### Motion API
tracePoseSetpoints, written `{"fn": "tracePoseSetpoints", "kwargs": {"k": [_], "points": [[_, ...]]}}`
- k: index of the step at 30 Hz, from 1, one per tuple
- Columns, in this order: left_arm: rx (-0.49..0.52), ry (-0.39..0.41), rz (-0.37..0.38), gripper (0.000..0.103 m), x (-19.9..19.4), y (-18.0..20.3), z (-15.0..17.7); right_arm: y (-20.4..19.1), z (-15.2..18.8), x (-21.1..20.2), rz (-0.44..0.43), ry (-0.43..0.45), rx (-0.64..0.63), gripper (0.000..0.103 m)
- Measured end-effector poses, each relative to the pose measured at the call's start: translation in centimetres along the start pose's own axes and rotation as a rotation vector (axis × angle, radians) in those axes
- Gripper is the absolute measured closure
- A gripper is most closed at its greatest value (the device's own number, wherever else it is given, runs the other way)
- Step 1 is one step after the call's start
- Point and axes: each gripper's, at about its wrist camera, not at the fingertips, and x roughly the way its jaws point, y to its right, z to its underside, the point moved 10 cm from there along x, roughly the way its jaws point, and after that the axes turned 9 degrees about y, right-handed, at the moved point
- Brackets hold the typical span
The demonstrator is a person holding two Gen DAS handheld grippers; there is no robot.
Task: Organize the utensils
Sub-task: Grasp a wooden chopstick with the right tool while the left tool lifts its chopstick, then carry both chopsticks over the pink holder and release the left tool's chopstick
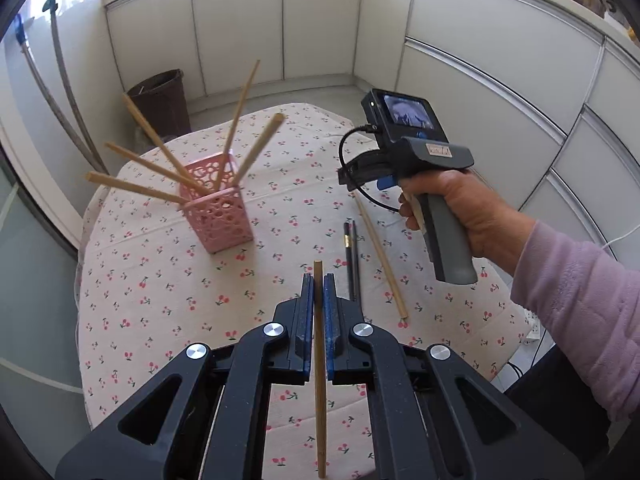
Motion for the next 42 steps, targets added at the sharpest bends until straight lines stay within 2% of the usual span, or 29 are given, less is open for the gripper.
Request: {"fn": "tracePoseSetpoints", "kwargs": {"k": [2,5,7,10,15,26,31,38,42], "points": [[-0.011,0.006,0.0,0.099,-0.4,-0.4,0.2,-0.2,-0.1,0.7,0.02,0.013,-0.014,0.065],[-0.02,0.012,0.001,0.099,-0.8,-0.7,0.2,-0.7,-0.4,0.9,0.054,0.047,-0.064,0.076],[-0.022,0.019,0.001,0.099,-0.9,-0.8,0.2,-0.9,-0.5,1.0,0.047,0.062,-0.076,0.097],[-0.032,0.031,0.0,0.099,-1.3,-1.0,0.0,-1.1,-0.4,0.4,0.01,0.064,-0.052,0.098],[-0.045,0.056,0.002,0.099,-1.8,-1.4,-0.6,-1.1,-0.8,-3.7,-0.035,0.145,-0.034,0.098],[-0.108,0.196,0.024,0.099,-5.3,-1.5,-3.0,0.5,-0.2,-18.8,-0.164,0.39,-0.062,0.098],[-0.143,0.258,0.043,0.099,-6.6,-0.8,-4.8,0.8,0.0,-24.4,-0.184,0.465,-0.101,0.098],[-0.188,0.35,0.063,0.099,-8.6,-0.7,-10.7,0.7,-3.5,-30.6,-0.231,0.584,-0.07,0.098],[-0.233,0.454,0.063,0.099,-11.5,-1.9,-15.3,-0.1,-6.4,-34.7,-0.292,0.668,-0.038,0.098]]}}
